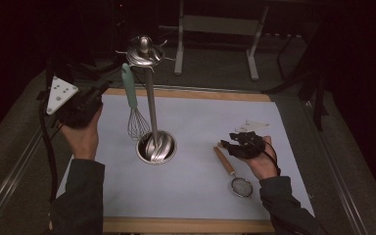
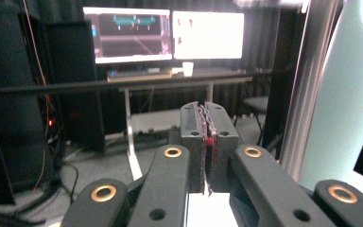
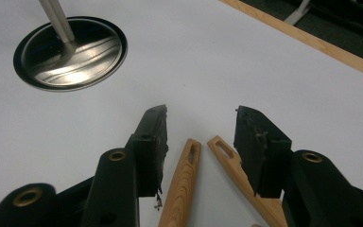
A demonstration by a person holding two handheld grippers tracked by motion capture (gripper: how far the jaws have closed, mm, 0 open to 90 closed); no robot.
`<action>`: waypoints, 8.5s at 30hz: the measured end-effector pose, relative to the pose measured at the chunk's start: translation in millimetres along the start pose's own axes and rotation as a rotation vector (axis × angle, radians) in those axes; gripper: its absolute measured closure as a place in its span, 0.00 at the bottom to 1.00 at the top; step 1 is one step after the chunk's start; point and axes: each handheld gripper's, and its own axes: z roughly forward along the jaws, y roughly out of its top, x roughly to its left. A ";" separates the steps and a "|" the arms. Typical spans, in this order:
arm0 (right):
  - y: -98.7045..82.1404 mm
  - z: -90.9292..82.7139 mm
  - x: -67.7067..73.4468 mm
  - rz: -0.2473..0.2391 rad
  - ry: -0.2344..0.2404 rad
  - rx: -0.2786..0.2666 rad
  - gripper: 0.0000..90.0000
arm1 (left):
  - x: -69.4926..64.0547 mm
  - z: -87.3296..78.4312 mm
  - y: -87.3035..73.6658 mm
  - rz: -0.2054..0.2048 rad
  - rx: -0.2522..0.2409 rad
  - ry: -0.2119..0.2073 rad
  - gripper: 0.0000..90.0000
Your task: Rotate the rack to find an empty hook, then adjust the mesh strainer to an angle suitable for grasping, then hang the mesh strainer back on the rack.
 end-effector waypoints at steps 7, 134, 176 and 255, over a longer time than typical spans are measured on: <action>-1.9 -0.2 -2.2 -0.010 -0.001 0.016 0.59 | 1.5 -7.9 -37.0 0.000 0.077 -0.009 0.93; -63.7 44.5 -8.9 0.255 0.320 0.374 0.70 | -17.6 -29.9 -206.3 -0.123 0.370 -0.023 0.77; -23.4 16.8 2.3 0.170 0.232 0.129 0.79 | -17.9 -29.1 -207.1 -0.112 0.379 -0.013 0.77; 66.2 -12.3 42.2 -0.035 0.336 -0.173 0.79 | -20.1 -23.1 -212.6 -0.089 0.404 0.003 0.77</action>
